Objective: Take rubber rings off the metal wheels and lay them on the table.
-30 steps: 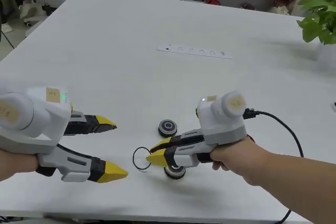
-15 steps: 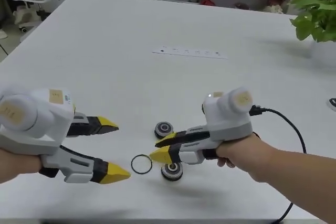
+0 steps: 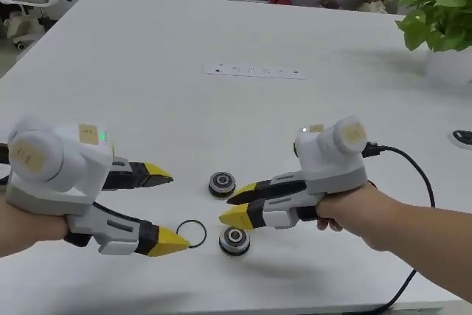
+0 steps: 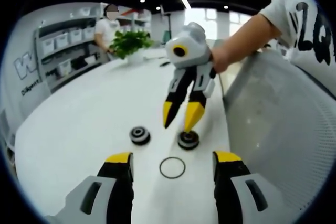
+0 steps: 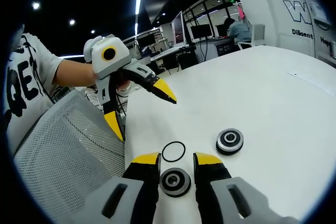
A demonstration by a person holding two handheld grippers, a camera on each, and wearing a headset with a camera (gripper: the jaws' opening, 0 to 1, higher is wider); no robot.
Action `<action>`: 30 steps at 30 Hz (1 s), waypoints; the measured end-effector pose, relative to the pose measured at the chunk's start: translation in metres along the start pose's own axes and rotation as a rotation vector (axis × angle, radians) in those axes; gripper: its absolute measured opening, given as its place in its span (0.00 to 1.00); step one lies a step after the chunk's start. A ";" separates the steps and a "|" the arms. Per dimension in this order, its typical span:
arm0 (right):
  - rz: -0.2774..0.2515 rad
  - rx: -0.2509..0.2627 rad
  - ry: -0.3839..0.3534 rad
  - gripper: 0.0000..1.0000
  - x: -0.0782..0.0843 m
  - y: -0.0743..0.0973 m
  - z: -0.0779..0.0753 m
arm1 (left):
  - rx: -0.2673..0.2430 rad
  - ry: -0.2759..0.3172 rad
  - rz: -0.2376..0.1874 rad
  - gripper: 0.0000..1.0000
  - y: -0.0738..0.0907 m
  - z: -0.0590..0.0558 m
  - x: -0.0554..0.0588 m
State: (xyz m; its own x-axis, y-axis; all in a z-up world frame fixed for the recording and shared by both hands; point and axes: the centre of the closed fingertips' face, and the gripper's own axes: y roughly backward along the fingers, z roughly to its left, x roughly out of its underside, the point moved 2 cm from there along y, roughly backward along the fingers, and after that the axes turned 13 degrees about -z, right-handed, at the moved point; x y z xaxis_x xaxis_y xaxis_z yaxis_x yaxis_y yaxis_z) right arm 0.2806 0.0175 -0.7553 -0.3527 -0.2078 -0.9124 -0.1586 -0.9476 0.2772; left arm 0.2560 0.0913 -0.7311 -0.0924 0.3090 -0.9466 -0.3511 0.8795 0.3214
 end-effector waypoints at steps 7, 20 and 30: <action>0.011 -0.001 0.013 0.24 0.002 0.007 0.000 | 0.013 -0.007 0.005 0.60 -0.007 0.000 -0.002; 0.042 -0.011 0.040 0.26 0.010 0.019 0.001 | 0.033 -0.008 0.016 0.57 -0.018 -0.003 -0.003; 0.066 -0.019 0.064 0.28 0.018 0.024 0.002 | 0.045 -0.003 0.027 0.52 -0.027 -0.006 -0.001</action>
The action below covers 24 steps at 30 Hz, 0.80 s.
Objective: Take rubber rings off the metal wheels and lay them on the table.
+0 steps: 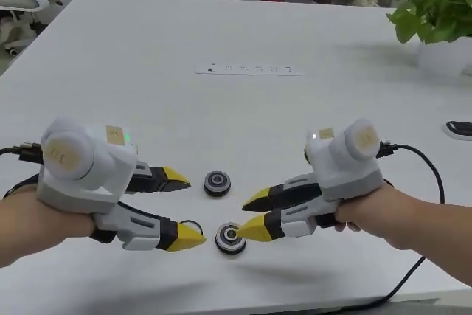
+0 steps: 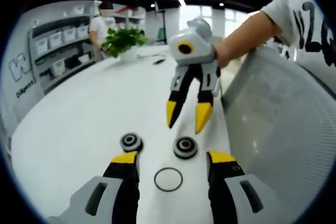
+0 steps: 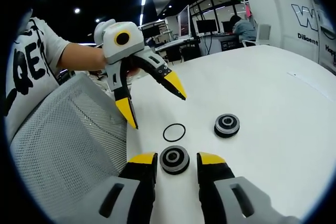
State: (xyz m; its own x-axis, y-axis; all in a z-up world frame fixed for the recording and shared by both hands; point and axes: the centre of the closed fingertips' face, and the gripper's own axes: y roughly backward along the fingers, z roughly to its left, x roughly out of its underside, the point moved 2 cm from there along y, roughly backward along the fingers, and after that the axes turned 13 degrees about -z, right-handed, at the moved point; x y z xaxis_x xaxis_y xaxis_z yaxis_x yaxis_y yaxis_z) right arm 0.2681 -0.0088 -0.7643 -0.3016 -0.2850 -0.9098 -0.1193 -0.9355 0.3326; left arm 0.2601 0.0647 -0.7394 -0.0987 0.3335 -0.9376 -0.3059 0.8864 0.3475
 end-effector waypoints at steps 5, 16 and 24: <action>0.008 0.001 0.001 0.28 0.004 0.000 -0.001 | 0.005 0.008 0.011 0.50 -0.006 0.000 0.003; 0.033 -0.010 0.010 0.27 0.012 -0.002 -0.001 | 0.034 -0.002 0.029 0.44 -0.020 -0.004 0.006; 0.041 -0.011 0.013 0.27 0.015 -0.003 -0.002 | 0.060 -0.003 0.045 0.38 -0.028 -0.006 0.009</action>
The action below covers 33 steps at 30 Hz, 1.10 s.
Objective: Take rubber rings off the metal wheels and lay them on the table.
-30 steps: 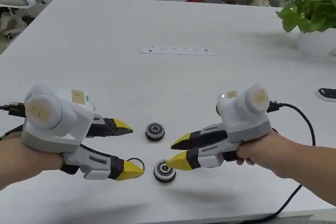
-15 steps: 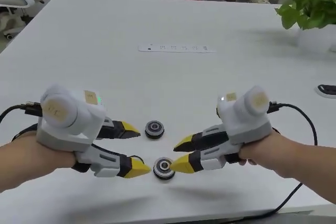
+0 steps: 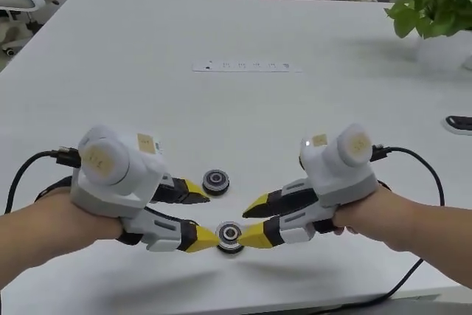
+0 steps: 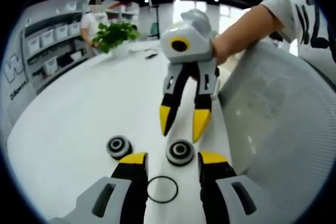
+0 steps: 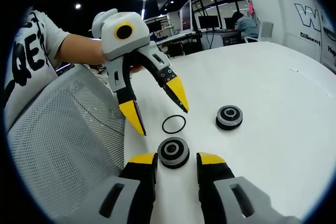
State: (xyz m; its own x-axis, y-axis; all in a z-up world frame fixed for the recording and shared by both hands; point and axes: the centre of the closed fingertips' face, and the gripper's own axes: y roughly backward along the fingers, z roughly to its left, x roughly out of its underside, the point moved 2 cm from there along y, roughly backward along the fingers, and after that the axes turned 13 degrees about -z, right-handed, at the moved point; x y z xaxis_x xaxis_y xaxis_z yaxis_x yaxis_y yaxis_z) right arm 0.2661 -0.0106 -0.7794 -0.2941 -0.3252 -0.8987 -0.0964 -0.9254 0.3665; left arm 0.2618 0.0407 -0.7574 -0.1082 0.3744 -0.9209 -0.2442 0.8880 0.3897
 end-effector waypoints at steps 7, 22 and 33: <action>0.004 -0.001 0.000 0.27 0.002 -0.001 -0.001 | 0.023 0.000 0.012 0.35 -0.006 -0.003 0.003; 0.007 -0.003 -0.004 0.27 0.005 -0.002 -0.002 | 0.059 0.005 0.033 0.28 -0.019 -0.008 0.010; 0.012 -0.007 -0.005 0.27 0.007 -0.002 -0.002 | 0.068 0.014 0.043 0.17 -0.023 -0.011 0.013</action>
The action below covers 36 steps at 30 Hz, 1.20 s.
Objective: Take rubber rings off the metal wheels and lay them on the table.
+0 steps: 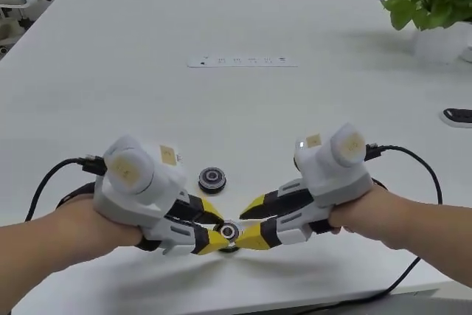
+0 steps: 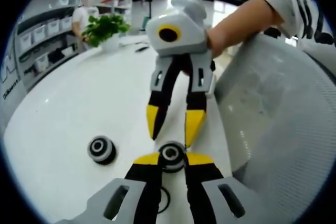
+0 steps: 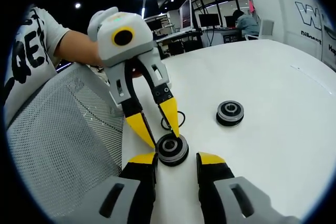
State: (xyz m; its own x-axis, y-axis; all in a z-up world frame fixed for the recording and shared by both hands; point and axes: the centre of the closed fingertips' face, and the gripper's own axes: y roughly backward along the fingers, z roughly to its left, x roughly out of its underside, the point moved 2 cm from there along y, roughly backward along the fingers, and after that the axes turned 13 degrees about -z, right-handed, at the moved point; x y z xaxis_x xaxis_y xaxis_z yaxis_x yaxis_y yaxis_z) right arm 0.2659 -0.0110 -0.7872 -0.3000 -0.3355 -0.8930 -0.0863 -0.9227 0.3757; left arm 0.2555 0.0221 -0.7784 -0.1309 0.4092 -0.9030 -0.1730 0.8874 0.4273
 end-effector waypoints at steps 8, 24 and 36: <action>0.004 0.001 -0.001 0.27 0.001 0.000 0.000 | -0.005 0.000 0.002 0.17 0.000 0.001 0.001; 0.008 0.002 0.001 0.27 0.002 0.000 0.000 | -0.009 -0.002 -0.006 0.17 -0.001 0.000 0.001; 0.011 0.002 0.003 0.27 0.003 0.000 0.000 | -0.004 -0.003 -0.005 0.18 0.000 0.000 0.001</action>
State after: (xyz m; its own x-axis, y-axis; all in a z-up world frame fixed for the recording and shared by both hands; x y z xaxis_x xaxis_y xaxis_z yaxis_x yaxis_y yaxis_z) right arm 0.2646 -0.0124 -0.7897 -0.2978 -0.3464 -0.8896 -0.0847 -0.9186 0.3861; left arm 0.2555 0.0228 -0.7793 -0.1272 0.4053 -0.9053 -0.1775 0.8887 0.4228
